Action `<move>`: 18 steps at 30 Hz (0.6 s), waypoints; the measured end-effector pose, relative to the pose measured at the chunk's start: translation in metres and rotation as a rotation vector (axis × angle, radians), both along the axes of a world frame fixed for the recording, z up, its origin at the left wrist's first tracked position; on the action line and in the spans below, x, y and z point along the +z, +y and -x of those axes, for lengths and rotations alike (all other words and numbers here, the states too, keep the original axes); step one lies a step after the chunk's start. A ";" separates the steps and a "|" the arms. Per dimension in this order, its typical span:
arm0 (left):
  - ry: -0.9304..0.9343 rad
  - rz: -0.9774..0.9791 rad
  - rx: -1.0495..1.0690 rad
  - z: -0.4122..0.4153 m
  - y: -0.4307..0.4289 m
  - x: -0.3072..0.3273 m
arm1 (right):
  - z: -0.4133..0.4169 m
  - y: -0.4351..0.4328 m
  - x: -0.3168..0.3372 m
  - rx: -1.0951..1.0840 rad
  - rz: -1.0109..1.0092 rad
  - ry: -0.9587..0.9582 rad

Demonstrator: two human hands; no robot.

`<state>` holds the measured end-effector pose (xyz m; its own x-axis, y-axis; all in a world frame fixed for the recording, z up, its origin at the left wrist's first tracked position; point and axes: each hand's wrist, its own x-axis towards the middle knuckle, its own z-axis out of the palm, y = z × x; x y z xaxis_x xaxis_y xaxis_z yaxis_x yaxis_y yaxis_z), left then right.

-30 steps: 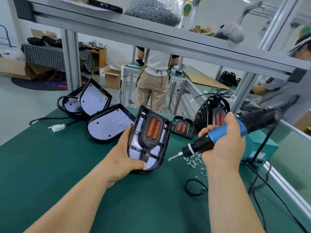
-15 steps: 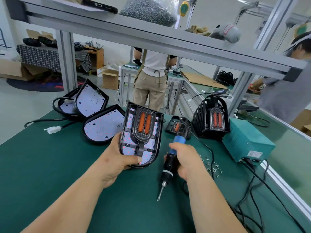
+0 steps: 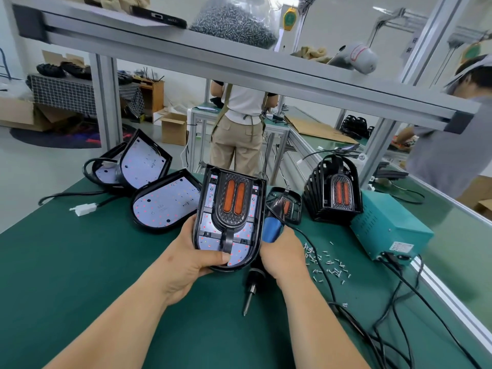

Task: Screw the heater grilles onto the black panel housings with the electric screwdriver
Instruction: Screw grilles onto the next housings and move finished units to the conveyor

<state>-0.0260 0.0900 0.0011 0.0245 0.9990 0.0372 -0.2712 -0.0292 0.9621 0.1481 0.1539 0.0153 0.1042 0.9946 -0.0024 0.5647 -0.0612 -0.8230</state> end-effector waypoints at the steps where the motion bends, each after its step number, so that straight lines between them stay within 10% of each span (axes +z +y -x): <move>1: -0.002 0.000 -0.001 0.000 0.000 0.000 | 0.000 0.000 0.000 0.006 -0.002 -0.015; 13: -0.136 0.022 -0.058 -0.001 0.000 0.002 | -0.014 0.003 0.011 -0.010 -0.120 -0.213; 18: -0.320 0.048 -0.249 0.006 -0.008 0.008 | -0.013 0.004 0.017 0.009 -0.158 0.405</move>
<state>-0.0323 0.0820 0.0092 0.2609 0.9647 0.0354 -0.5501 0.1185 0.8267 0.1609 0.1577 0.0325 0.1171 0.9869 0.1111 0.1942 0.0870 -0.9771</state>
